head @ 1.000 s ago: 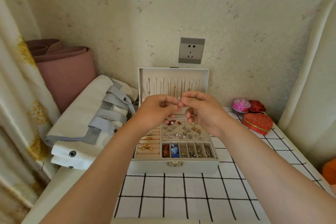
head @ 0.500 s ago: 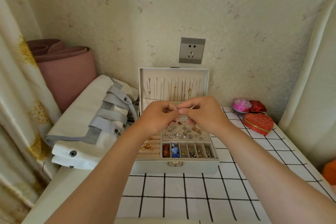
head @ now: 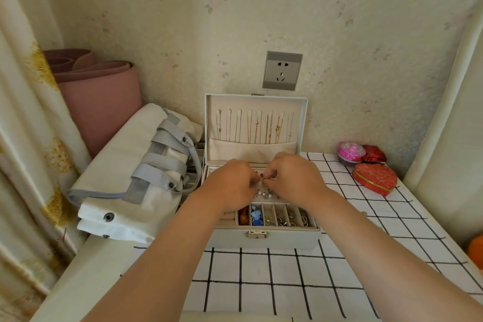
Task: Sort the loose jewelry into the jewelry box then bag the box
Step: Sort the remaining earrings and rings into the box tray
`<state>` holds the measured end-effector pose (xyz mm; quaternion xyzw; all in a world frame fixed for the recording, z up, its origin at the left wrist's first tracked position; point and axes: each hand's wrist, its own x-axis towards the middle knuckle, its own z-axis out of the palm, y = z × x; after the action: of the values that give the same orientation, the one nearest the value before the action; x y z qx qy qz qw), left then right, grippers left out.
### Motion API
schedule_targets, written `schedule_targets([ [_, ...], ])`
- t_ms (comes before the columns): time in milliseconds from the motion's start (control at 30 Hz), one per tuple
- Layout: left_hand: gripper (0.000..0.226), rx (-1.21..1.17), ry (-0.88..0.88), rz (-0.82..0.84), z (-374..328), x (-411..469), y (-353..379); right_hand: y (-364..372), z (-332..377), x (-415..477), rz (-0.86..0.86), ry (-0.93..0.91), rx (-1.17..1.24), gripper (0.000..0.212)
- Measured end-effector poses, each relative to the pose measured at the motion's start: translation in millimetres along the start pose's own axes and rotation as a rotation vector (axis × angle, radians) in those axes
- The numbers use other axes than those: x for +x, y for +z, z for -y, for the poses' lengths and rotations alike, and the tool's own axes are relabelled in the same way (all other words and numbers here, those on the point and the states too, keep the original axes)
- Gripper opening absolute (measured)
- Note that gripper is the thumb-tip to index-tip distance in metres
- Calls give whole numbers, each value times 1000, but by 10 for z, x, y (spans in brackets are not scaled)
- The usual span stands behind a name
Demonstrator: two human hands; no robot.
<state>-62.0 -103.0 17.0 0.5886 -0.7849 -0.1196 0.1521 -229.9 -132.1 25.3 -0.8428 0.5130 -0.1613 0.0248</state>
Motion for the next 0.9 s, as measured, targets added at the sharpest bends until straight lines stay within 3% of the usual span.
schedule_targets([
  [333,26,7,0,4,7,-15,6,25,29,20,39,-20,-44,9],
  [467,27,-12,29,-39,3,-9,2,-33,9,25,88,24,94,18],
  [633,32,-28,71,-68,-48,-2,6,-197,-221,45,30,129,277,17],
  [800,24,-31,43,-9,-54,5,51,-236,-512,-88,151,151,310,15],
  [900,23,2,45,-74,-109,11,40,-222,-593,-165,201,151,306,16],
])
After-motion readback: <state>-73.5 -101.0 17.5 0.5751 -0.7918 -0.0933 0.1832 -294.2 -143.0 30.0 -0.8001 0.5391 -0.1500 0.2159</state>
